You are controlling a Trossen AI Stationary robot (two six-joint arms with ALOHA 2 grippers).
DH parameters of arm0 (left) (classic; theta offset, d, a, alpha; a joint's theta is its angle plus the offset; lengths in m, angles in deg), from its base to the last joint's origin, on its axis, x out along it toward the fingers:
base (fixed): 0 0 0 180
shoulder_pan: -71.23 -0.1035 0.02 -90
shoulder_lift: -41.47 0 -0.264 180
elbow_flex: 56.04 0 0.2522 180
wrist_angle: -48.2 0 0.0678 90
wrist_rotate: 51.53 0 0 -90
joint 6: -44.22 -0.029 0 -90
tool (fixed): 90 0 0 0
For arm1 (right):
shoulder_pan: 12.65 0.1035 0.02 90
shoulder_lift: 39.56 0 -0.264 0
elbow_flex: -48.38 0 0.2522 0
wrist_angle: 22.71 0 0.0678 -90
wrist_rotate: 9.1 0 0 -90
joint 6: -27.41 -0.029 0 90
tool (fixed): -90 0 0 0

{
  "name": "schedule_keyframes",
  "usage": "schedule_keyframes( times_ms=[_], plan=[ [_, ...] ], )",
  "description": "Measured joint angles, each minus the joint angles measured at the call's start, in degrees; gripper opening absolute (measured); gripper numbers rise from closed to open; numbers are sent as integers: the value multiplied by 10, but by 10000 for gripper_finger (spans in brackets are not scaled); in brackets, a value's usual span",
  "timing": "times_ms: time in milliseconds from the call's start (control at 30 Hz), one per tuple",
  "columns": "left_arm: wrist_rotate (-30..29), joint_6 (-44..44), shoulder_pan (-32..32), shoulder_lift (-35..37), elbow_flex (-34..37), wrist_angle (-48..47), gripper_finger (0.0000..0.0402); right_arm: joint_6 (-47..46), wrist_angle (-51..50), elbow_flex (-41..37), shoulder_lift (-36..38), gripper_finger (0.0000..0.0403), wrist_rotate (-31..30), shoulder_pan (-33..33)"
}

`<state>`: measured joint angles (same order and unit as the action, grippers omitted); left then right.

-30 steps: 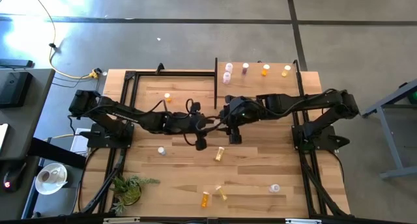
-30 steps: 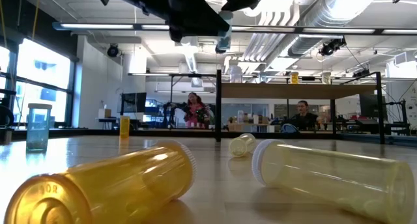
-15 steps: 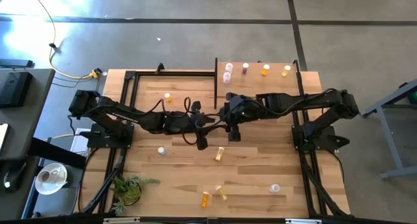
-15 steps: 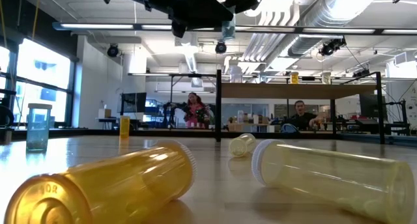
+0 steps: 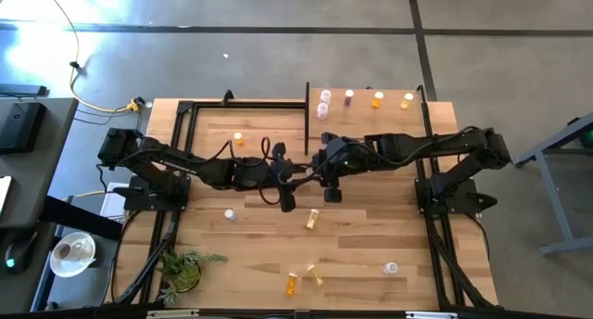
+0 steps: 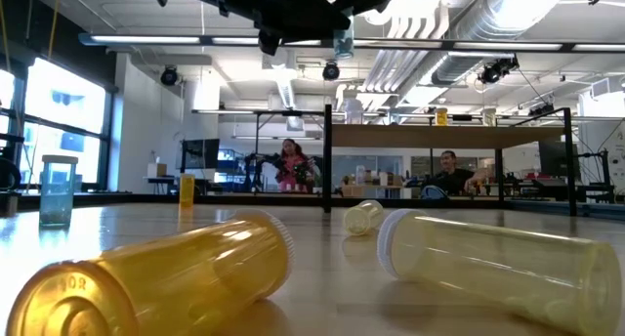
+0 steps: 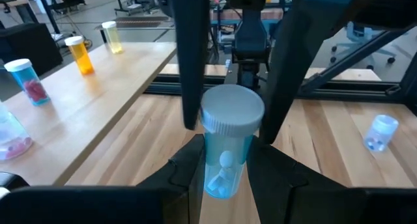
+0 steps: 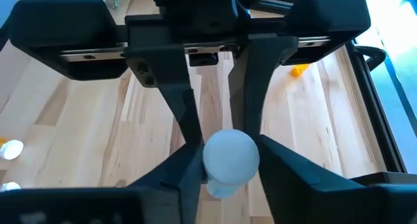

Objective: Pick and place medicine bottles onto shelf by color
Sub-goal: Put the right blue pill bottle on the shelf aligned with the other blue pill bottle

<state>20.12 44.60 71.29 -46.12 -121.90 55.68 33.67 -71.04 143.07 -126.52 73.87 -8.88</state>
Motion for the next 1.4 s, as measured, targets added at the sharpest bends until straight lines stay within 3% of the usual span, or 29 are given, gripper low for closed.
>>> schedule_keyframes(
  times_ms=[167, 400, 933, 1267, 1400],
  plan=[
    [-2, 0, -8, 0, 0, 0, 92, 0, -1, 0, 0, 100, -3, 0],
    [-1, -1, -12, 0, 0, 0, 106, 0, -2, 0, 0, 101, -3, 0],
    [-3, -12, -12, 7, 0, -2, 213, -1, -16, 0, 18, 101, -28, 0],
    [-3, -40, -12, 36, 1, -18, 212, -13, -31, 0, 101, 101, -52, 0],
    [-3, -41, -12, 54, 0, -36, 212, 1, -57, 0, 135, 101, -87, 0]
  ],
)
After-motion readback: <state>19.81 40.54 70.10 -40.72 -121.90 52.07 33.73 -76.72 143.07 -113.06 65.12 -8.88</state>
